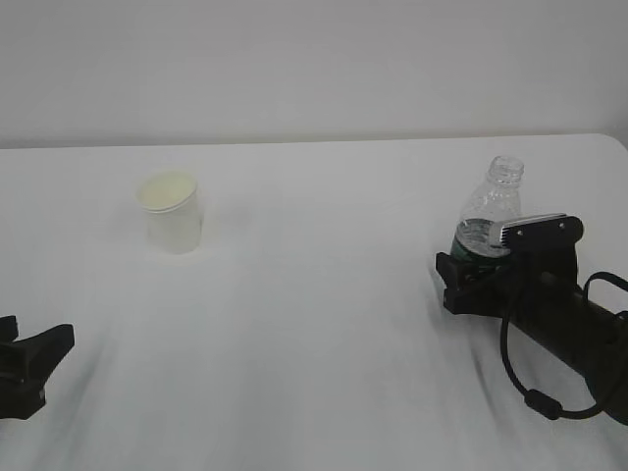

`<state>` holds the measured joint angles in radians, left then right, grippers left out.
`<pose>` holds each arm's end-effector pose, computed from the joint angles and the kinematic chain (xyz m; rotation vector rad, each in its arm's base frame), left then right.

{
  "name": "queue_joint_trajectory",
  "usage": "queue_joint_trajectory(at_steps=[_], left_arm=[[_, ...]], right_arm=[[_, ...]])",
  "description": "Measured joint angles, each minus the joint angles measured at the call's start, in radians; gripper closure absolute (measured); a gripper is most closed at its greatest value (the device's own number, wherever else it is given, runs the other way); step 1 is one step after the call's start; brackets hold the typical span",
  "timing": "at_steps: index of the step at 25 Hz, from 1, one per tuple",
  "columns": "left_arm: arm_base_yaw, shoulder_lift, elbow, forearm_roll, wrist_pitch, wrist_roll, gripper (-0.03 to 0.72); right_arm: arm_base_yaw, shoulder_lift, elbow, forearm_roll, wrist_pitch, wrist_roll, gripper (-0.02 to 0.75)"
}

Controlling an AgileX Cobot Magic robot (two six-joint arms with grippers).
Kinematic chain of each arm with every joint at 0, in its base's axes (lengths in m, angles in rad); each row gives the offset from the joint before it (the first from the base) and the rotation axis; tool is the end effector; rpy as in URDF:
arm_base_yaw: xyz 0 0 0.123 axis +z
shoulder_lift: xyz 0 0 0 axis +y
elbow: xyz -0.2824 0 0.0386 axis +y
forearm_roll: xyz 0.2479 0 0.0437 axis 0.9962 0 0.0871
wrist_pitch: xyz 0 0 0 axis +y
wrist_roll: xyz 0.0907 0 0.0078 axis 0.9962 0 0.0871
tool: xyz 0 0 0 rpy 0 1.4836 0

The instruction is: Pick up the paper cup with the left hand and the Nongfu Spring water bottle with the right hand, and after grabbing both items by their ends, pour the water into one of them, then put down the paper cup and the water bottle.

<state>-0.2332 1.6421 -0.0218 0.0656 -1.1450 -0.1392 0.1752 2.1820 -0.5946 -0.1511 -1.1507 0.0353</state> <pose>0.1681 -0.0455 0.1176 0.1586 1.9635 -0.2849 0.3107 0.0677 0.0522 -0.2863 1.9066 0.2321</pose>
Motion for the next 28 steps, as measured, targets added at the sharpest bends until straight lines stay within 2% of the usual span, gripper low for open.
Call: queue_joint_trajectory(at_steps=[4,20,25,28], left_arm=[[0.000,0.000,0.000,0.000,0.000,0.000,0.204],[0.000,0.000,0.000,0.000,0.000,0.000,0.204],[0.000,0.000,0.000,0.000,0.000,0.000,0.204],[0.000,0.000,0.000,0.000,0.000,0.000,0.204]], right_arm=[[0.000,0.000,0.000,0.000,0.000,0.000,0.224],[0.000,-0.026,-0.001,0.000,0.027,0.000,0.237],[0.000,-0.026,-0.001,-0.002,0.027,-0.007,0.305],[0.000,-0.026,-0.001,-0.006,0.027,-0.011,0.320]])
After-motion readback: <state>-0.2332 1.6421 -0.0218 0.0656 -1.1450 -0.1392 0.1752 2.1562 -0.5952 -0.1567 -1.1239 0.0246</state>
